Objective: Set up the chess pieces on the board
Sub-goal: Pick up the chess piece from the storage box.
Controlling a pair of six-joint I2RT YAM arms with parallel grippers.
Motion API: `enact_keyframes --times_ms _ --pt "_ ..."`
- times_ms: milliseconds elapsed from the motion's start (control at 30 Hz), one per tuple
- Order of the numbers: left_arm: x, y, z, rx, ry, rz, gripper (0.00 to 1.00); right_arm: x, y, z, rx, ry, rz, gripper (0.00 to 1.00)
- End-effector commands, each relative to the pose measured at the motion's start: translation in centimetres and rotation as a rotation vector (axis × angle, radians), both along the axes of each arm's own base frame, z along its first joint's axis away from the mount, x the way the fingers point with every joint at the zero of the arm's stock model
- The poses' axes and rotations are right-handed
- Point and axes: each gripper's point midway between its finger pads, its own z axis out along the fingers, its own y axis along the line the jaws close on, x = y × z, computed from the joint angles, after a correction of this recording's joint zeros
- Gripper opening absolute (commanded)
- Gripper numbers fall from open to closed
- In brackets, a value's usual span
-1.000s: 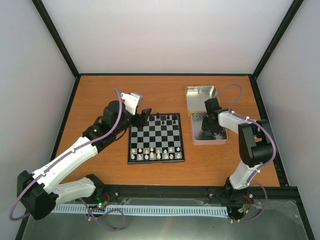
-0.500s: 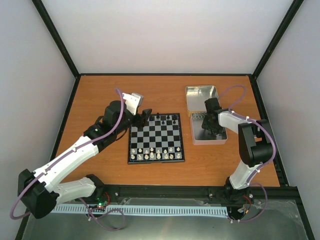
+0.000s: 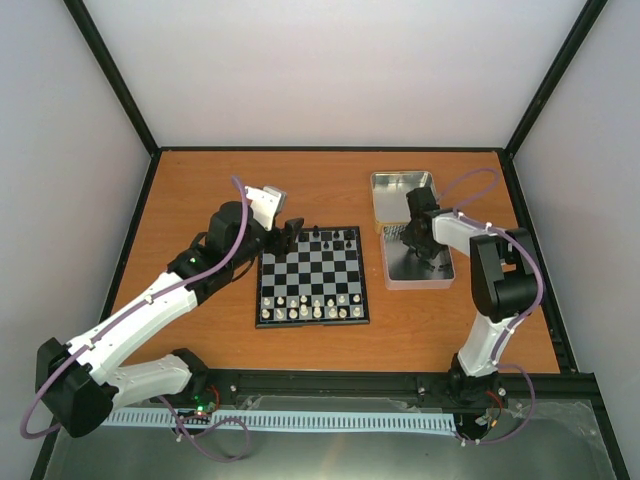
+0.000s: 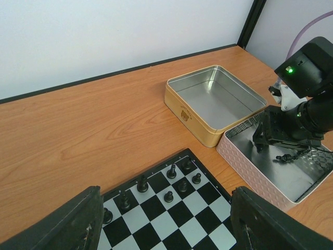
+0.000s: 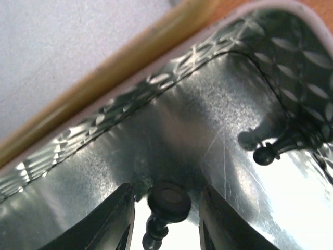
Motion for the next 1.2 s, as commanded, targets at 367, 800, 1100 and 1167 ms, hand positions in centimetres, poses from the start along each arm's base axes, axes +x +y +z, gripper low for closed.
enact_keyframes --times_ms 367,800,1100,1167 --pt "0.2 -0.4 0.6 -0.027 -0.017 -0.007 0.67 -1.2 -1.5 -3.0 -0.132 0.151 0.109 0.32" --pt "0.2 -0.4 0.8 -0.031 -0.019 -0.007 0.67 -1.8 0.0 -2.8 -0.145 0.162 0.135 0.41" --pt "0.1 -0.4 0.9 -0.033 -0.021 -0.006 0.68 -2.3 1.1 -2.9 -0.125 0.155 0.096 0.36" --pt "0.1 -0.3 0.8 -0.033 -0.020 -0.006 0.68 -2.1 1.2 -2.9 -0.124 0.150 0.095 0.33"
